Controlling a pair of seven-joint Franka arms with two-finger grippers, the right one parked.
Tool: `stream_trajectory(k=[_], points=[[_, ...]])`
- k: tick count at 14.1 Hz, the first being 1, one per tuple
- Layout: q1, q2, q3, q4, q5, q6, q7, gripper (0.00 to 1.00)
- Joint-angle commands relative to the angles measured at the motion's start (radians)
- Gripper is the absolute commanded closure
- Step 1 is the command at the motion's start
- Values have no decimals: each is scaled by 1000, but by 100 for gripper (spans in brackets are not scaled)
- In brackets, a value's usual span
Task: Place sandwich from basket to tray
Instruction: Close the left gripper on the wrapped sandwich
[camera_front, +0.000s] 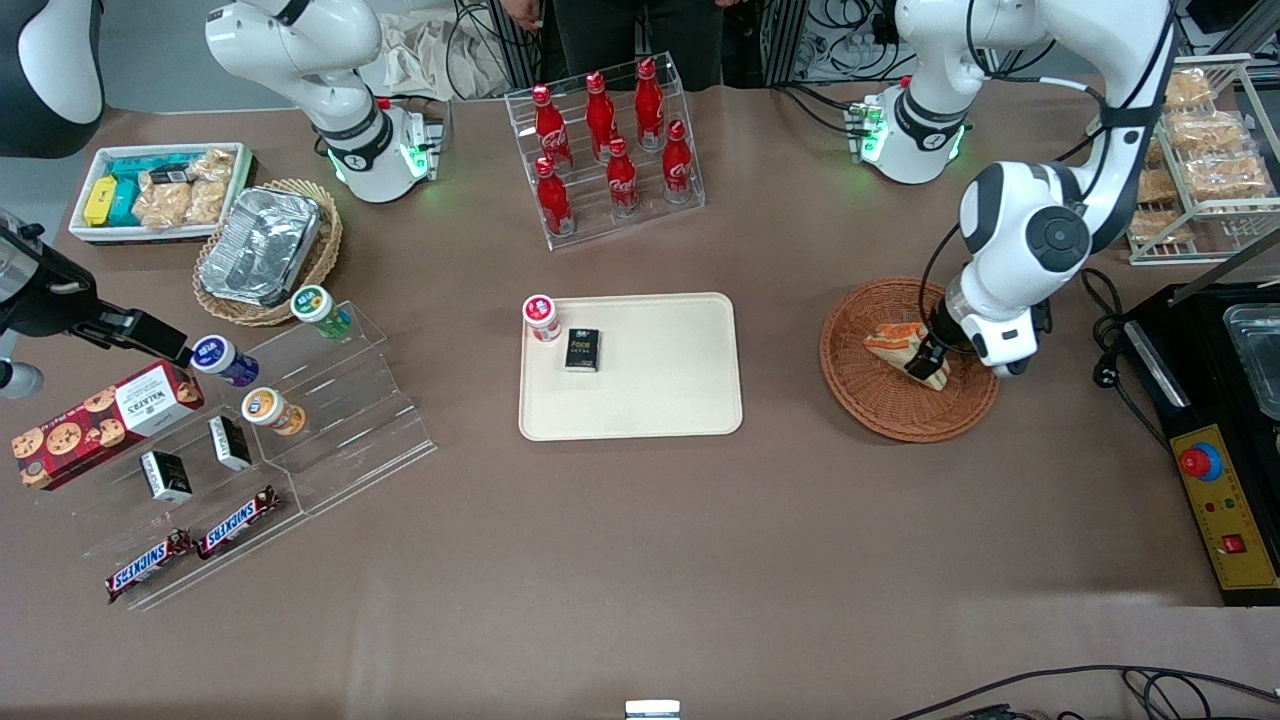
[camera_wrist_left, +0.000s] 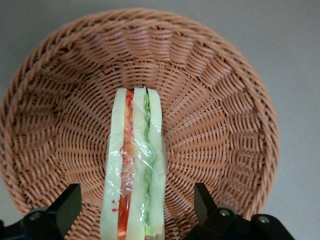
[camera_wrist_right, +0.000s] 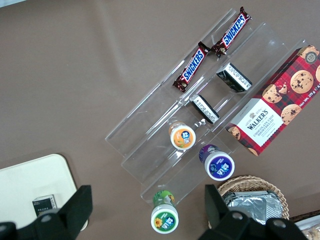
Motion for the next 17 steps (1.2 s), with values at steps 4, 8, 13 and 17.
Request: stream_trajectory(k=[4,8,13,17], points=[[-21,52,2,-14,17,84,-26,38],[-20,43,4,-9,17,82,-21,100],[-30,-116,-2,62,50,-109,-6,100],[-30,-141,-38,353,48,-501,23,100]])
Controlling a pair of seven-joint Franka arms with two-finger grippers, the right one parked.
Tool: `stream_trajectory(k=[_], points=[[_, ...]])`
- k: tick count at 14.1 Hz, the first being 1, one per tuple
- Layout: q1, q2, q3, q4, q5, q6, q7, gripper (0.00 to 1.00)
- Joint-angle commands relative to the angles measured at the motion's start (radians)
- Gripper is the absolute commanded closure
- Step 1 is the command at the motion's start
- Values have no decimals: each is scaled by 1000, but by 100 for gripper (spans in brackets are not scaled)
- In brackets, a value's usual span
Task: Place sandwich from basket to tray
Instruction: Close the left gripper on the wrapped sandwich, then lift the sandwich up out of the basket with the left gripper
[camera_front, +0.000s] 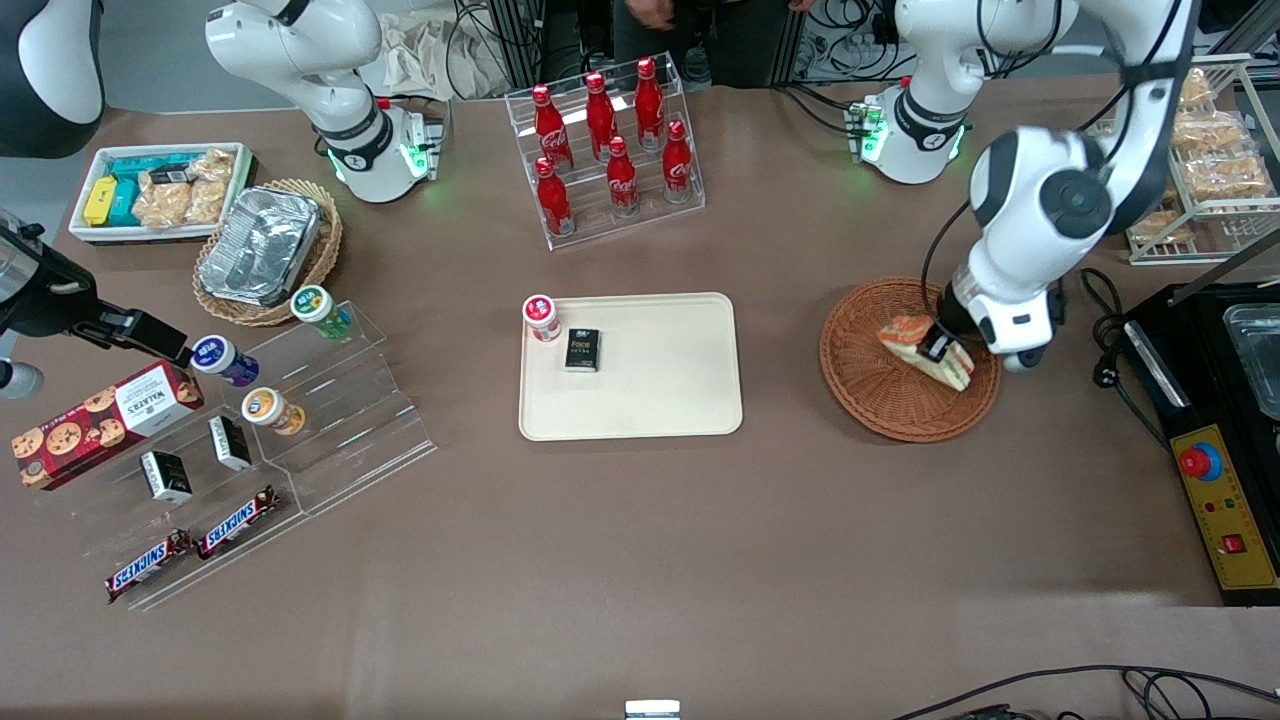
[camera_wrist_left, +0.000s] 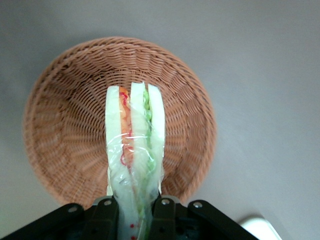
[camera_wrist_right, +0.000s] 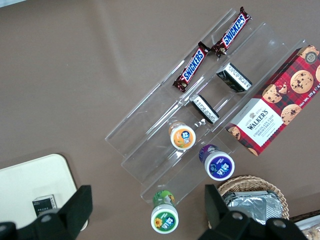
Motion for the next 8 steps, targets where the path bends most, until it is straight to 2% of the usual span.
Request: stream_trajectory(k=[1,3,6,8], points=[[-5,4,-14,234,3,-290,61,100],[-5,-2,-43,322,-2,-404,106,100],[-5,-55,-70,342,-2,-426,184,100],[-5,-60,-127,337,-12,-422,267,100]])
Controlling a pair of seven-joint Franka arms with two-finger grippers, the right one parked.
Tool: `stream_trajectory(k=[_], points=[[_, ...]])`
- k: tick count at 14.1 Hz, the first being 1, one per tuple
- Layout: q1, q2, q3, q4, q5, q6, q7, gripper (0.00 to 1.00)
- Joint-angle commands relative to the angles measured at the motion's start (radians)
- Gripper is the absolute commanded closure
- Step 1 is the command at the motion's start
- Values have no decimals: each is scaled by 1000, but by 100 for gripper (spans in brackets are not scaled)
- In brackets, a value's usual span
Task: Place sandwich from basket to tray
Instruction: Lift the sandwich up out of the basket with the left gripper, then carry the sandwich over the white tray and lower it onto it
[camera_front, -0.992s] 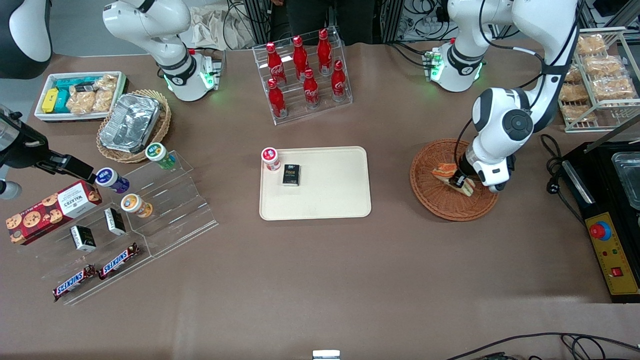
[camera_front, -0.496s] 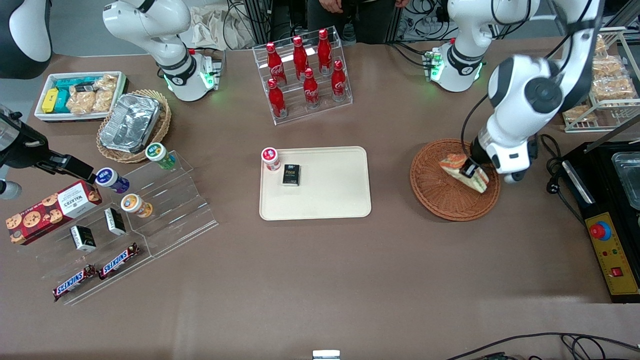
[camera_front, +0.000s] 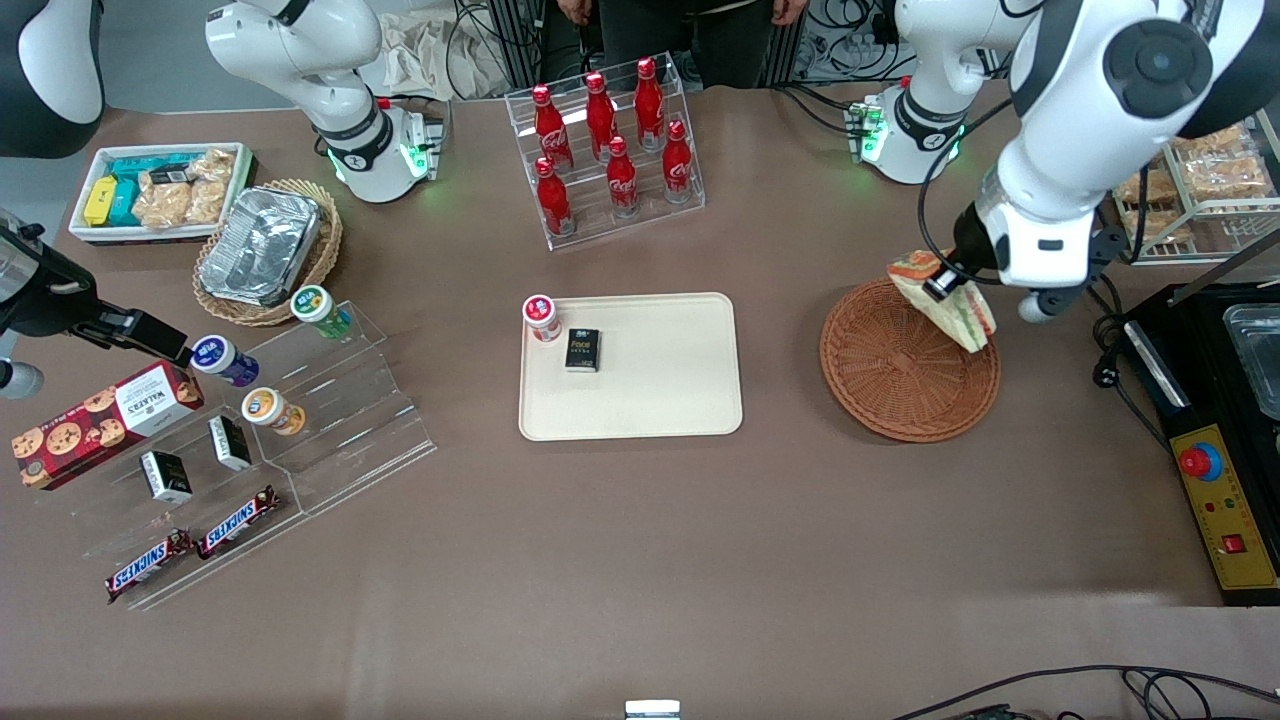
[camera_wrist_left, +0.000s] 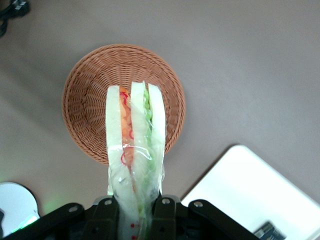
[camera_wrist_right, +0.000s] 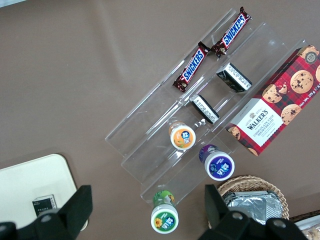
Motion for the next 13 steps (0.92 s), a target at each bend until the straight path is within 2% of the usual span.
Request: stream_trajectory(k=[1,7,12,13], points=[[-1,-11,-73,-4,-9,-5,76,100],[-3,22,-303,-50,30,144,104,100],[-5,134,-406,-82,40,291,145,100],[-5,165,-427,-108,59,338,145,100]])
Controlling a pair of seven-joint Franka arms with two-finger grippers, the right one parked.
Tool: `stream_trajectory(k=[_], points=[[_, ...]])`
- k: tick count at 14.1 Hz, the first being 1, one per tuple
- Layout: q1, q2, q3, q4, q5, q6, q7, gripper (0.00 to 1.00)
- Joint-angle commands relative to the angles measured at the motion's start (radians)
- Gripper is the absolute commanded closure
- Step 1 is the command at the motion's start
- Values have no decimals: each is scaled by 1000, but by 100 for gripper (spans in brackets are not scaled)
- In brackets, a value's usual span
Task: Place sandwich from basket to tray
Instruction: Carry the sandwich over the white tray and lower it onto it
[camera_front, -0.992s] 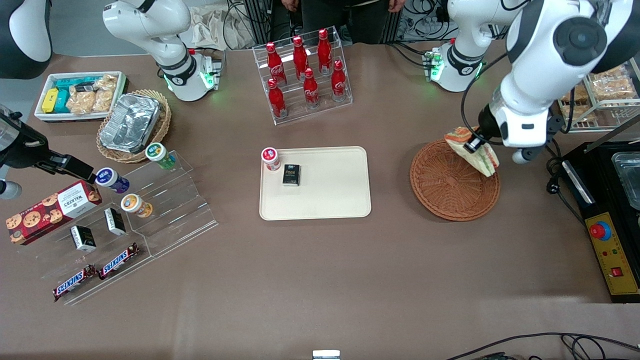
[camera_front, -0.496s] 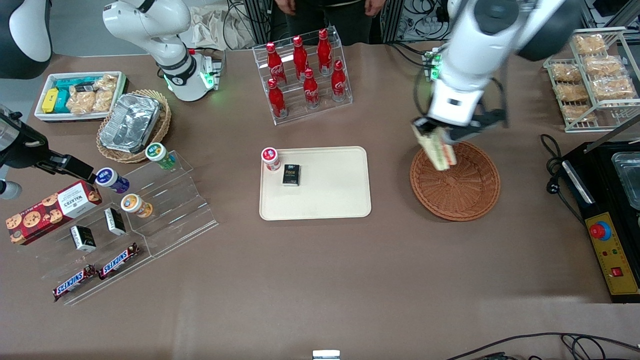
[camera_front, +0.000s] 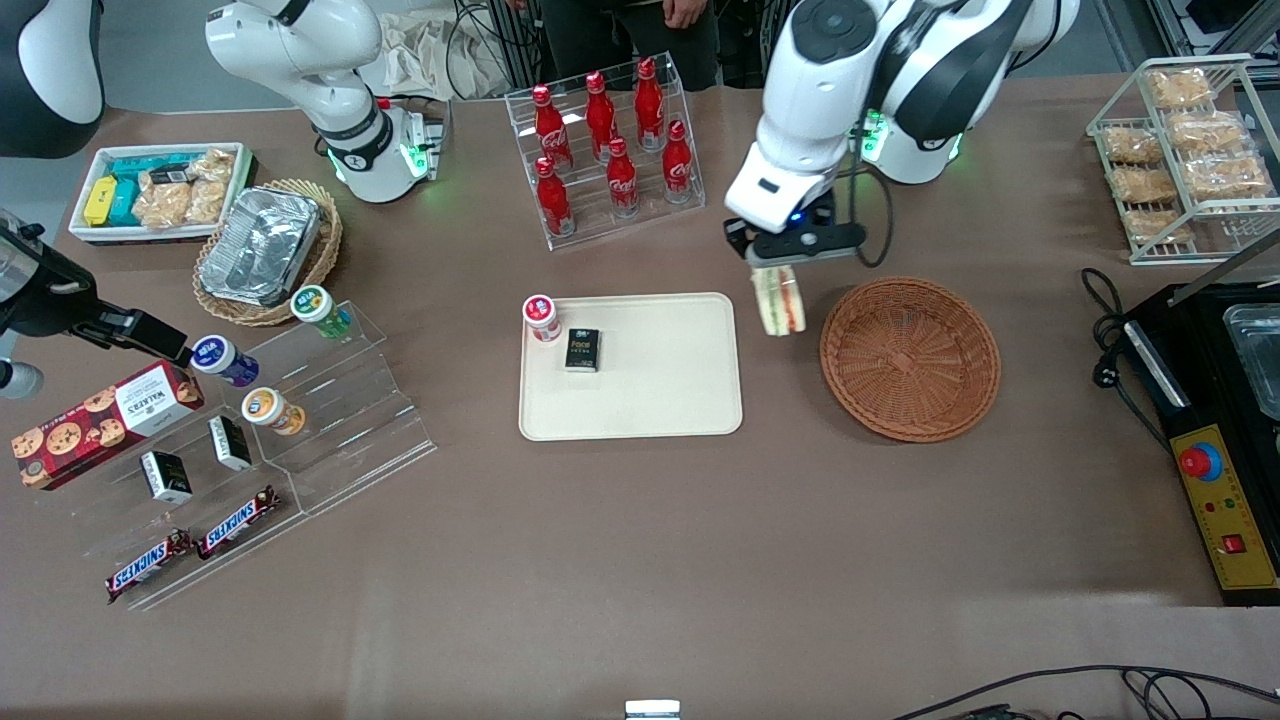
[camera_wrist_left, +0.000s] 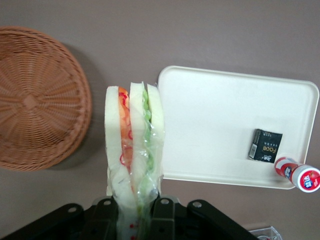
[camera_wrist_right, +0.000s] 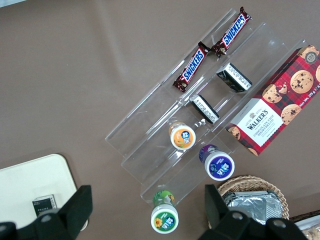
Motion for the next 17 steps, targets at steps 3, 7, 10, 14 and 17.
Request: stream_trajectory(k=[3,7,10,14,17], points=[[5,148,-68,-120,142,228,15,100],[-61,287,-52,-114,222,322,-17,100],[-64,365,-50,-112,271,382,-26,100],[-113,437,25,-107,391,451,-100,100],[-157,457,69,-106,394,488,-115,100]])
